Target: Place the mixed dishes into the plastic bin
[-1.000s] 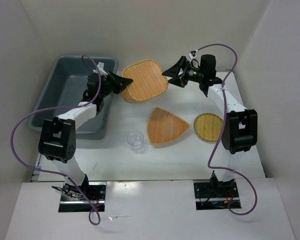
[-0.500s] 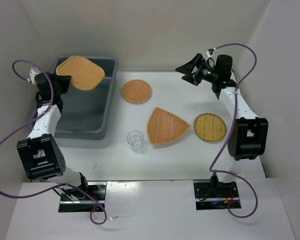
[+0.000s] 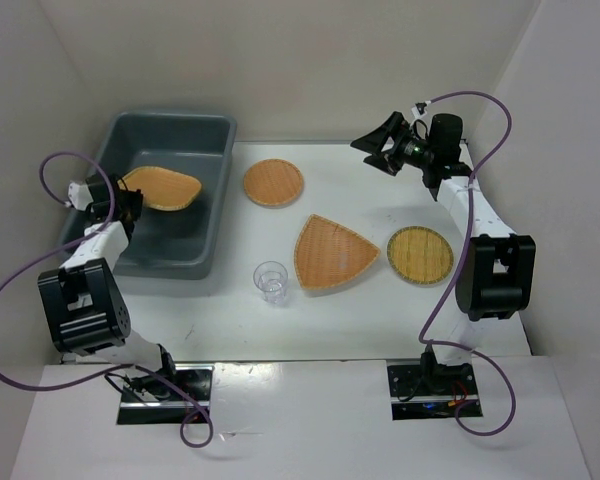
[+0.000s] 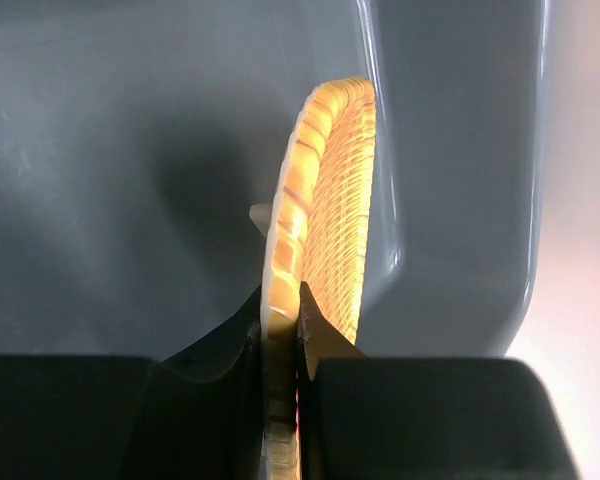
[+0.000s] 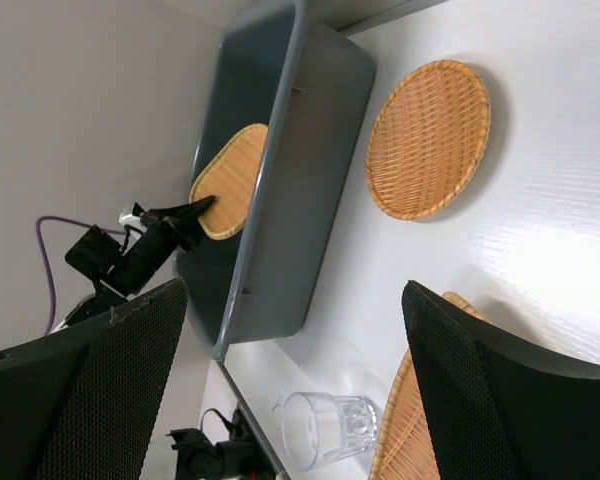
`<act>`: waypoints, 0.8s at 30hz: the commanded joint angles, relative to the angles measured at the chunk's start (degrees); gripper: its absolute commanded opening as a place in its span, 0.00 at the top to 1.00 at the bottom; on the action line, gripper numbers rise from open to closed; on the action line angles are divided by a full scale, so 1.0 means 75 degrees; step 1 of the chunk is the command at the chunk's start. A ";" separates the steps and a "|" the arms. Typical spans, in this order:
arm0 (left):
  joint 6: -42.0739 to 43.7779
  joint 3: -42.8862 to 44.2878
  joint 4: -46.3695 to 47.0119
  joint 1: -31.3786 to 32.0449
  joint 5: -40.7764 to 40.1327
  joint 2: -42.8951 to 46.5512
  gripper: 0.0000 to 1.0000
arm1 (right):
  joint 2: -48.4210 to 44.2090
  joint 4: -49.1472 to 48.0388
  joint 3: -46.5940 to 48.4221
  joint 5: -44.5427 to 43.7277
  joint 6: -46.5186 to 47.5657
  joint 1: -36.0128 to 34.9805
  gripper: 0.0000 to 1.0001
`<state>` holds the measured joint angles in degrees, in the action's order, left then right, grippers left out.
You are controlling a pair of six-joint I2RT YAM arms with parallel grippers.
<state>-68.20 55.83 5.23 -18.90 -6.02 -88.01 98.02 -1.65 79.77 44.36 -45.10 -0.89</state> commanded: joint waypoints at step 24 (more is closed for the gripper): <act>-0.1816 0.0735 0.1974 0.0539 -0.0486 -0.2422 0.79 | 0.0103 0.0021 -0.0007 -0.0277 0.0364 -0.0058 0.07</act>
<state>-80.07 59.29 15.88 -15.42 -10.15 -105.71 98.06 -1.54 79.77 43.92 -44.62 -0.89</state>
